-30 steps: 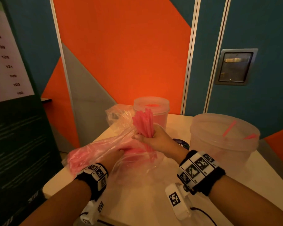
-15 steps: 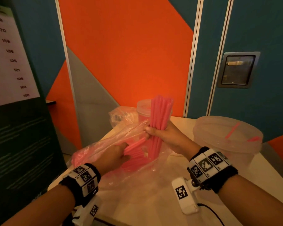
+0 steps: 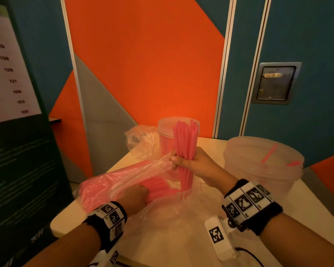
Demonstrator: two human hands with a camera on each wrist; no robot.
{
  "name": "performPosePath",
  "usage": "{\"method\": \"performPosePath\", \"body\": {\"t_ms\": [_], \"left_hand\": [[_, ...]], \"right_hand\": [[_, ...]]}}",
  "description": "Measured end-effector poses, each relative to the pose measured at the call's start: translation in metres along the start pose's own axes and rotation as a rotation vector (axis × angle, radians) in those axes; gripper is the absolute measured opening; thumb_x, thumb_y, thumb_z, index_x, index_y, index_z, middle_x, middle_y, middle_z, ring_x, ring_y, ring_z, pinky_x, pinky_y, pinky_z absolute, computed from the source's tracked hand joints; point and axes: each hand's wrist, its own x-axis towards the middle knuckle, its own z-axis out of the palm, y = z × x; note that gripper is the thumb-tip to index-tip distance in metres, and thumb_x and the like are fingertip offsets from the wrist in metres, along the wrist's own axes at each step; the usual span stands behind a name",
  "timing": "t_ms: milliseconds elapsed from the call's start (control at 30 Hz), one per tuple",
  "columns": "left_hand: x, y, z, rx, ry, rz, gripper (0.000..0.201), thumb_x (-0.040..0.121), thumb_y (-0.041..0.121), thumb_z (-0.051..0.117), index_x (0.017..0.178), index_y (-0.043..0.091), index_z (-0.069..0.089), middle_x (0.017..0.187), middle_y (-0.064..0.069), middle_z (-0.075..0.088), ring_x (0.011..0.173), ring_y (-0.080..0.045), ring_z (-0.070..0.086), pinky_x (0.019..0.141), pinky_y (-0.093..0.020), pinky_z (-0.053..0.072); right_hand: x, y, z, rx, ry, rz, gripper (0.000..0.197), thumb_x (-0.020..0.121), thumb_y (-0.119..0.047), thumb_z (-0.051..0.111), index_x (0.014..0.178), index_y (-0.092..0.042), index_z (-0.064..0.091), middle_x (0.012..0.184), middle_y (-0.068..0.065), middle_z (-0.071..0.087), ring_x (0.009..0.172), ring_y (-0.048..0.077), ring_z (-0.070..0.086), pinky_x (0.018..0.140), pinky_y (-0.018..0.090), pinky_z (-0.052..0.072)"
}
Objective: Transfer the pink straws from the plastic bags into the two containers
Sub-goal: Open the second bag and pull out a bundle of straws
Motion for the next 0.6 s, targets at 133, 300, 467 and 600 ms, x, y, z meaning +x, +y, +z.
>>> {"method": "performPosePath", "body": {"t_ms": [133,300,467,600], "left_hand": [[-0.006,0.001,-0.011,-0.158,0.152,-0.031,0.021,0.094,0.017,0.045,0.105,0.022,0.062,0.107,0.001,0.065,0.095,-0.014,0.062,0.085,-0.021,0.048],[-0.017,0.004,-0.033,-0.354,0.276,-0.011,0.017,0.095,0.018,0.045,0.101,0.027,0.057,0.093,0.008,0.062,0.079,-0.007,0.058,0.065,-0.012,0.04],[-0.037,0.015,-0.059,-0.508,0.438,0.283,0.014,0.091,0.031,0.05,0.089,0.041,0.042,0.088,0.02,0.053,0.08,0.005,0.05,0.068,-0.011,0.034],[-0.06,0.047,-0.076,-0.687,0.66,0.462,0.022,0.083,0.048,0.055,0.094,0.029,0.05,0.086,0.019,0.058,0.077,0.004,0.057,0.064,-0.01,0.044]], "right_hand": [[0.002,0.005,-0.002,-0.001,0.08,0.015,0.007,0.087,-0.017,0.062,0.083,-0.023,0.065,0.067,-0.005,0.067,0.082,0.013,0.066,0.085,0.031,0.051],[0.007,0.009,-0.005,0.01,0.215,0.009,0.004,0.086,-0.022,0.063,0.089,-0.021,0.066,0.075,0.002,0.068,0.08,0.014,0.066,0.087,0.037,0.051],[0.009,0.008,-0.005,0.028,0.341,-0.02,0.004,0.087,-0.018,0.063,0.083,-0.021,0.065,0.074,0.002,0.066,0.07,0.009,0.065,0.079,0.032,0.053],[0.007,0.003,-0.003,0.05,0.363,-0.022,0.006,0.087,-0.016,0.063,0.082,-0.018,0.064,0.072,0.002,0.063,0.065,0.002,0.063,0.072,0.026,0.05]]}}
